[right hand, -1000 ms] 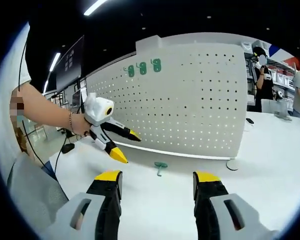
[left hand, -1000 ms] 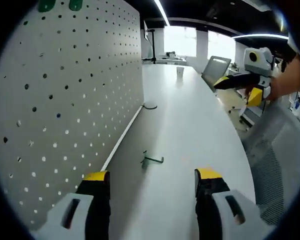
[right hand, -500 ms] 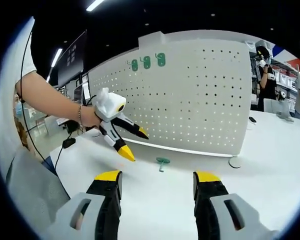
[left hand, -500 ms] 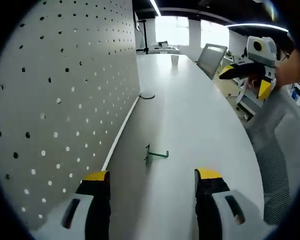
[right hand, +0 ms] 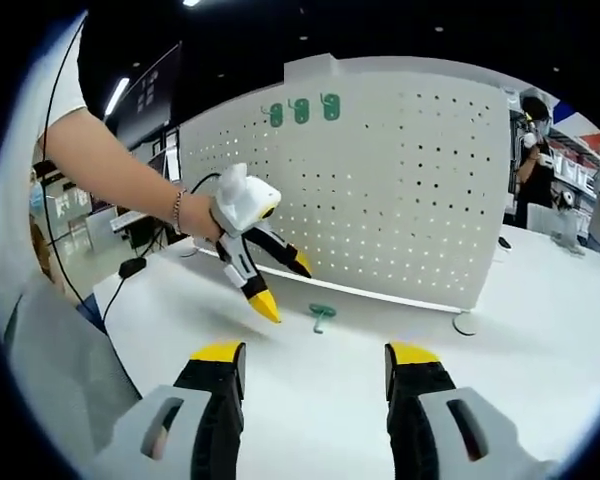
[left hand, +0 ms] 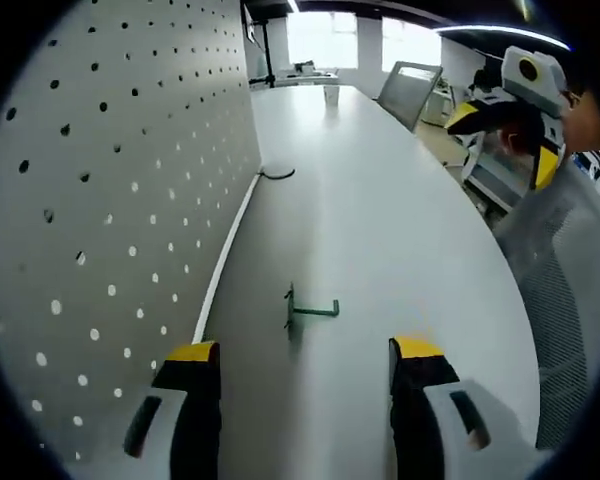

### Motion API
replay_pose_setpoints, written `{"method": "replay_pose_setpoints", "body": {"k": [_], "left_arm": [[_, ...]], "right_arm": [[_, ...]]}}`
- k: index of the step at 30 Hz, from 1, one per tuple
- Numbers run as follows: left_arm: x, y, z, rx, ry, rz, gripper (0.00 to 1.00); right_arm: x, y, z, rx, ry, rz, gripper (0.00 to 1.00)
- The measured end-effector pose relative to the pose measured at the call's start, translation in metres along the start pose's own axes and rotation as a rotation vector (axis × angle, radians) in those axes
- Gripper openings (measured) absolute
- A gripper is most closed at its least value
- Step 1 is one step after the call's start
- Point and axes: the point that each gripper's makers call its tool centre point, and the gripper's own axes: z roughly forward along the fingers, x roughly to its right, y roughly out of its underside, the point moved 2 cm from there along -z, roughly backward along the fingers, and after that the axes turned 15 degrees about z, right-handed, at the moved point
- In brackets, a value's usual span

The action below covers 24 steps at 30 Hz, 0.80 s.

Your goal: Insert the hook assembly into the mounting plate slot until the hook locks in place.

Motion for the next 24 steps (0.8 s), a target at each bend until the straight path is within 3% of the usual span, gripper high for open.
{"method": "replay_pose_setpoints", "body": {"k": [24], "left_arm": [[-0.005, -0.001, 0.025, -0.09, 0.1, 0.094, 0.67]], "right_arm": [[0.008, 0.013, 0.002, -0.068, 0.042, 0.017, 0.54]]}}
